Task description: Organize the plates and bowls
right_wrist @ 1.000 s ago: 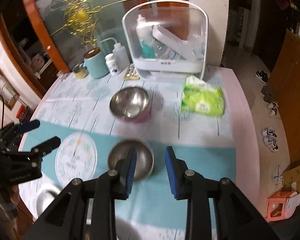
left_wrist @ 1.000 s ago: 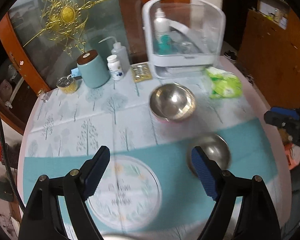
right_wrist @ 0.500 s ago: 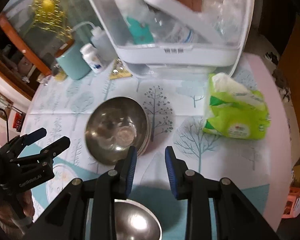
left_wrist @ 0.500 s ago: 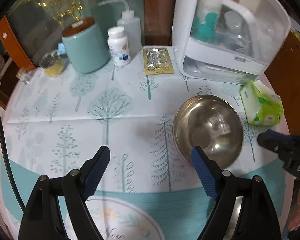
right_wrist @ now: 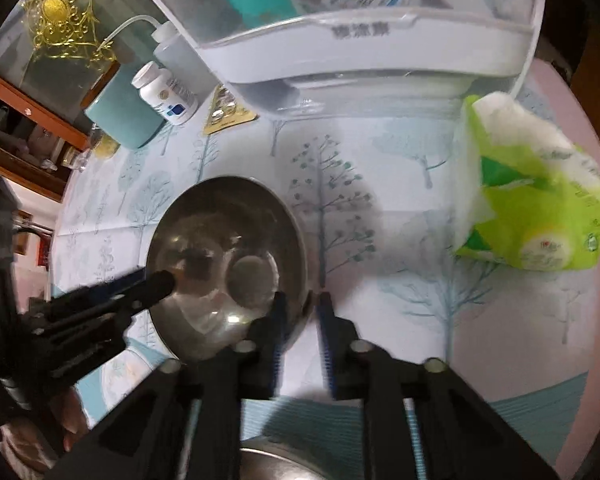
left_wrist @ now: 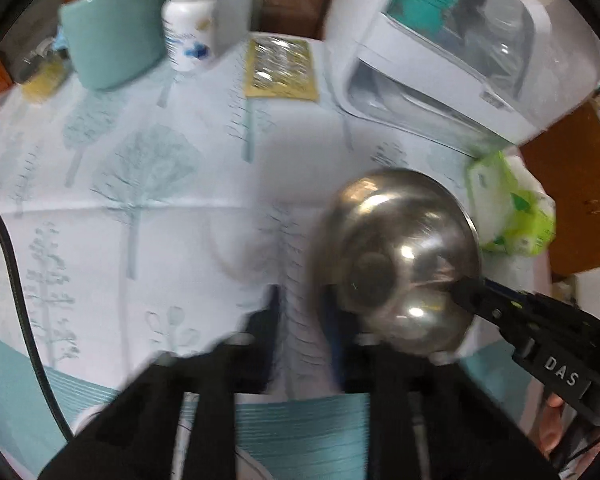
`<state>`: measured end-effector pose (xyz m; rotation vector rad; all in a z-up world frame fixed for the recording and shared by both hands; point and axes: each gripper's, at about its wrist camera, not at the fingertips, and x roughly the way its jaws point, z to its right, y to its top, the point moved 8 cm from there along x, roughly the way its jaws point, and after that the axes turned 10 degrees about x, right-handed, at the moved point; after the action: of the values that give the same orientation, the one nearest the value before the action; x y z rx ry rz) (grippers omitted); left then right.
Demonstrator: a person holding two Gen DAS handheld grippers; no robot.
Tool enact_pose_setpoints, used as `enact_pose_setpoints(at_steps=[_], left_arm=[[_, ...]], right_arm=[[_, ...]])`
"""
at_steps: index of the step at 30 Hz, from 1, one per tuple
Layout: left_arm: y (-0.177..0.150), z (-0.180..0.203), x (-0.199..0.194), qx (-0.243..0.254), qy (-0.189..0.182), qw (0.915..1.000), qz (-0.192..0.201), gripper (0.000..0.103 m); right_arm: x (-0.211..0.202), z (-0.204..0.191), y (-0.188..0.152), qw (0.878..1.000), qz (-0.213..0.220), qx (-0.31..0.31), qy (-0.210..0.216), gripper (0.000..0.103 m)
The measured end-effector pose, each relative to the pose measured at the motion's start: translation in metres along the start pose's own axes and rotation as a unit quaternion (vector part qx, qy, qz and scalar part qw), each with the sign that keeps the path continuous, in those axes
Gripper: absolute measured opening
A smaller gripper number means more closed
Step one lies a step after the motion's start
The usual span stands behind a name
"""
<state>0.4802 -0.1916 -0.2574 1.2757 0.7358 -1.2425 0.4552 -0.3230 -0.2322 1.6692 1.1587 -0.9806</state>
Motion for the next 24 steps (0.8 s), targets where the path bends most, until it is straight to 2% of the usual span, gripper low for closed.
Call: enact_pose_setpoints(at_steps=[4, 9, 14, 20, 24], left_arm=[[-0.004, 0.006, -0.007, 0.018, 0.03, 0.9993, 0.01, 0.008], [-0.015, 0.009, -0.028, 0.009, 0.015, 0.9998, 0.013, 0.009], [-0.032, 0.013, -0.069, 0.014, 0.014, 0.9996, 0.022, 0.009], [-0.069, 0.03, -0.128, 0.022, 0.011, 0.9988, 0.041, 0.009], [-0.111, 0.049, -0.16, 0.042, 0.019, 0.9978, 0.048, 0.01]], right_arm=[[-0.002, -0.004, -0.002, 1.0, 0.003, -0.007, -0.011, 0.012], [-0.019, -0.008, -0.01, 1.0, 0.008, -0.004, 0.006, 0.012], [-0.05, -0.021, -0.023, 1.0, 0.014, -0.015, 0.017, 0.012], [-0.096, -0.035, -0.065, 0.999, 0.023, -0.04, 0.028, 0.012], [-0.121, -0.036, -0.106, 0.998, 0.02, -0.051, 0.037, 0.012]])
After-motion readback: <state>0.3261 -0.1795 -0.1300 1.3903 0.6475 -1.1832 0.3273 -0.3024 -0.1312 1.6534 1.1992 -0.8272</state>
